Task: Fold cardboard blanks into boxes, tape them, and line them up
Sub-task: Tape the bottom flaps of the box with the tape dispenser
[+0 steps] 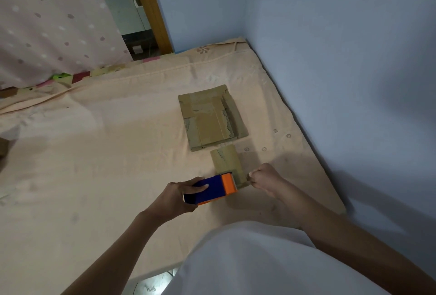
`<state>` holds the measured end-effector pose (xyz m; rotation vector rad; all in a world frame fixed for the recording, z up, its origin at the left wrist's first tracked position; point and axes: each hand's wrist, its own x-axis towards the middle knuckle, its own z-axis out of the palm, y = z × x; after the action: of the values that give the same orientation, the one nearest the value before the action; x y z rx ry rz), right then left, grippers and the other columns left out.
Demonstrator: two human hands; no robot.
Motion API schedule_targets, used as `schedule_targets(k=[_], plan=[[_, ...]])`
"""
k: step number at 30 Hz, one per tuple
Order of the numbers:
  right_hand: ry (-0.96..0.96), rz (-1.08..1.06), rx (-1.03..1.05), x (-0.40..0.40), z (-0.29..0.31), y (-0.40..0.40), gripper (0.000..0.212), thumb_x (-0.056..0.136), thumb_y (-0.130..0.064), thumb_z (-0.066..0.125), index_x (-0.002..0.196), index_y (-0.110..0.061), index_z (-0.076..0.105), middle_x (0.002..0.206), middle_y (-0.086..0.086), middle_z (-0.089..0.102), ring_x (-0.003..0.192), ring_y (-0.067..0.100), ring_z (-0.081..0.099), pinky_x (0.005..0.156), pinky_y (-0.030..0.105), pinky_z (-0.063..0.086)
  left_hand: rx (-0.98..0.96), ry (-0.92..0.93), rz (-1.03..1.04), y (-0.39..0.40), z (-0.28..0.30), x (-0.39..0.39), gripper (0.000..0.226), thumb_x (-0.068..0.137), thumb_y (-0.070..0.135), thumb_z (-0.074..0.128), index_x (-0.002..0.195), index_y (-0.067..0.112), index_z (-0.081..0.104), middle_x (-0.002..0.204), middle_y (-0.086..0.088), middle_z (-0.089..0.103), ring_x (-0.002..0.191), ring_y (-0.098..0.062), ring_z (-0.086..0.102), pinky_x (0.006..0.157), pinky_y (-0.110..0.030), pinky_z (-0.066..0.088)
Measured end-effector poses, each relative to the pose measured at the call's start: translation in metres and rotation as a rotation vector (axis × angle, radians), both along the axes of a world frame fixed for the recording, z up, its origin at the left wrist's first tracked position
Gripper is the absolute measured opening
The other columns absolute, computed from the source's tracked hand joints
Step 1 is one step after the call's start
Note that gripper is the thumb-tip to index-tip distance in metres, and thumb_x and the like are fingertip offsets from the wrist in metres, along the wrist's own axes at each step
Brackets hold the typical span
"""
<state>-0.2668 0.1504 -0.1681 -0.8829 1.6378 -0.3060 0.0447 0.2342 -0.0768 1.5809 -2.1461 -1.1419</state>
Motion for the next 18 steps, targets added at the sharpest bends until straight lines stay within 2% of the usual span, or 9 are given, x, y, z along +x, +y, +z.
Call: schedule_targets(k=[3, 6, 8, 9, 11, 14, 18], plan=[[-0.026, -0.031, -0.005, 0.008, 0.039, 0.007, 0.024, 0.071, -0.013, 0.06, 0.082, 0.007, 0.067, 0.081, 0.014, 0.059, 0.085, 0.027, 0.068, 0.089, 0.047, 0.057, 0.001, -0.037, -0.001, -0.001, -0.002, 0.0, 0.069, 0.076, 0.003, 0.081, 0.131, 0.039, 0.06, 0.143, 0.024, 0.045, 0.126, -0.001, 0.05, 0.097, -0.009, 0.045], [-0.035, -0.057, 0.024, 0.008, 0.054, 0.011, 0.012, 0.083, -0.004, 0.06, 0.089, 0.005, 0.065, 0.088, 0.015, 0.057, 0.094, 0.028, 0.069, 0.092, 0.041, 0.055, -0.002, -0.07, -0.031, -0.004, -0.003, 0.002, 0.068, 0.078, 0.006, 0.081, 0.133, 0.038, 0.06, 0.146, 0.019, 0.047, 0.129, -0.003, 0.049, 0.097, -0.012, 0.046], [0.008, -0.073, 0.023, 0.004, 0.052, 0.012, 0.03, 0.078, -0.012, 0.064, 0.094, 0.014, 0.066, 0.089, 0.017, 0.066, 0.103, 0.034, 0.07, 0.094, 0.047, 0.054, -0.008, -0.086, -0.043, -0.007, -0.003, 0.001, 0.066, 0.078, 0.006, 0.081, 0.133, 0.038, 0.06, 0.146, 0.019, 0.047, 0.128, -0.003, 0.049, 0.098, -0.012, 0.046], [0.026, -0.074, 0.017, 0.002, 0.049, 0.011, 0.039, 0.075, -0.017, 0.066, 0.098, 0.015, 0.066, 0.092, 0.018, 0.071, 0.102, 0.035, 0.07, 0.092, 0.052, 0.055, -0.01, -0.089, -0.047, -0.007, -0.002, 0.0, 0.066, 0.079, 0.007, 0.081, 0.133, 0.038, 0.06, 0.146, 0.02, 0.046, 0.128, -0.003, 0.048, 0.097, -0.011, 0.046], [0.057, -0.065, -0.006, -0.001, 0.038, 0.007, 0.039, 0.071, -0.024, 0.068, 0.094, 0.008, 0.07, 0.092, 0.019, 0.074, 0.093, 0.034, 0.073, 0.088, 0.052, 0.058, -0.014, -0.095, -0.057, -0.008, -0.003, -0.002, 0.066, 0.078, 0.008, 0.081, 0.134, 0.038, 0.059, 0.144, 0.023, 0.045, 0.127, -0.002, 0.048, 0.095, -0.008, 0.045], [0.137, -0.044, -0.024, 0.005, 0.052, 0.007, 0.024, 0.073, -0.025, 0.067, 0.079, -0.002, 0.068, 0.086, 0.014, 0.073, 0.08, 0.025, 0.073, 0.077, 0.038, 0.06, -0.022, -0.111, -0.065, -0.007, -0.005, -0.001, 0.067, 0.078, 0.009, 0.082, 0.134, 0.038, 0.059, 0.144, 0.021, 0.046, 0.126, -0.003, 0.049, 0.093, -0.005, 0.043], [0.224, -0.001, -0.026, 0.014, 0.071, 0.009, 0.018, 0.083, -0.016, 0.065, 0.091, 0.0, 0.066, 0.089, 0.013, 0.07, 0.074, 0.023, 0.068, 0.055, 0.025, 0.049, -0.03, -0.144, -0.071, -0.006, -0.006, 0.0, 0.066, 0.078, 0.011, 0.082, 0.134, 0.038, 0.059, 0.145, 0.017, 0.048, 0.123, -0.002, 0.05, 0.09, 0.0, 0.039]])
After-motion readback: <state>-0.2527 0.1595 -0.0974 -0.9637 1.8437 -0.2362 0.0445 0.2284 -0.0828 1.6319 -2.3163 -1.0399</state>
